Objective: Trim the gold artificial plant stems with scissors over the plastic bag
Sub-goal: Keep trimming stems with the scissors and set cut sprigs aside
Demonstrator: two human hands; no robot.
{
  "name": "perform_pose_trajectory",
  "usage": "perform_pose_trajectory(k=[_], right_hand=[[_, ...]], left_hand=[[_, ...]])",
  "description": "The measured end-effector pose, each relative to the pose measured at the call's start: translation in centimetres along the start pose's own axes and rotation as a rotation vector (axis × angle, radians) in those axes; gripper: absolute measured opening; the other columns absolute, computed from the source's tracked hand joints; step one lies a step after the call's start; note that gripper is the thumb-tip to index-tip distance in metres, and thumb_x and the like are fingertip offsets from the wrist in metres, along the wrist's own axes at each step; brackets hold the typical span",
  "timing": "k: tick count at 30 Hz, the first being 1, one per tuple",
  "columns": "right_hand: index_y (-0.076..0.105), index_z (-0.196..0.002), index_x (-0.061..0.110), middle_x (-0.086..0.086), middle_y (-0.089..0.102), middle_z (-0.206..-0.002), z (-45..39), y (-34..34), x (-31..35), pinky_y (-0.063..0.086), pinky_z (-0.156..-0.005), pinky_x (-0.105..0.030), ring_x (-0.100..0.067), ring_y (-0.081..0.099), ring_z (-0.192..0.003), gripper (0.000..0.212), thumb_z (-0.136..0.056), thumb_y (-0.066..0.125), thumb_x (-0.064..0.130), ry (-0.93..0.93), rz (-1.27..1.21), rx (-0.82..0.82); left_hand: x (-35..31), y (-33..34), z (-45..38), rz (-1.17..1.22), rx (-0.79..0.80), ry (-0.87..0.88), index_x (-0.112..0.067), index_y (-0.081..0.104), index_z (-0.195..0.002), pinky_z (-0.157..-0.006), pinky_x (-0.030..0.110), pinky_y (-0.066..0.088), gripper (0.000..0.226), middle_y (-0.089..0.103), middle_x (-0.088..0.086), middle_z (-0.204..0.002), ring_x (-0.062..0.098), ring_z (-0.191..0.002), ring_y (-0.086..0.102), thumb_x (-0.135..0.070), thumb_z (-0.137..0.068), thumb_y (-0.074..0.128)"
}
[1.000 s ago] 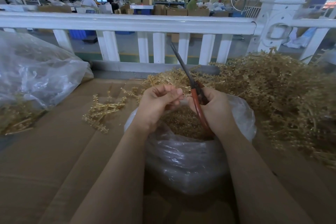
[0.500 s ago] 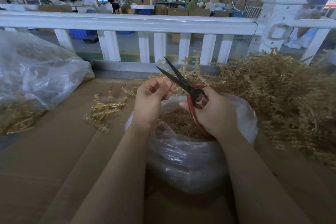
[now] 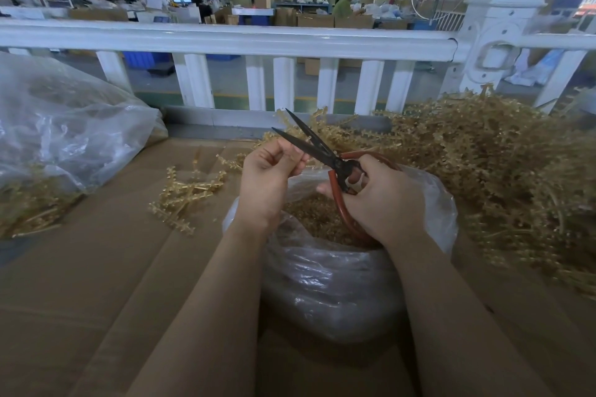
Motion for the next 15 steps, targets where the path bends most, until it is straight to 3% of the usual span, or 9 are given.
perform_pose_trajectory(k=[5,15], right_hand=[[0.064,-0.080,0.026,0.012,0.061,-0.065,0.07,-0.16,0.16,0.050,-0.058,-0.028,-0.009,0.058,-0.065,0.062,-0.070,0.051,0.086,0.013,0.011,-0.017],[0.066,-0.079,0.021,0.009,0.060,-0.061,0.04,-0.35,0.34,0.048,-0.055,-0.028,-0.012,0.058,-0.060,0.070,-0.070,0.048,0.087,-0.004,0.043,-0.038]], left_hand=[[-0.35,0.11,0.10,0.019,0.015,0.004,-0.005,0.065,-0.083,-0.072,0.024,0.046,0.019,0.061,-0.004,-0.068,0.009,-0.067,0.053,-0.003,-0.099,0.055],[-0.53,0.10,0.19,0.023,0.013,-0.005,-0.005,0.066,-0.082,-0.073,0.025,0.046,0.018,0.062,-0.005,-0.068,0.008,-0.066,0.053,-0.007,-0.098,0.057]])
Point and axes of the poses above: each hand's wrist, its own z-axis away from the middle knuckle, its own y-axis out of the palm, x = y × z, the point moved 6 cm from there along -z, towards the middle knuckle
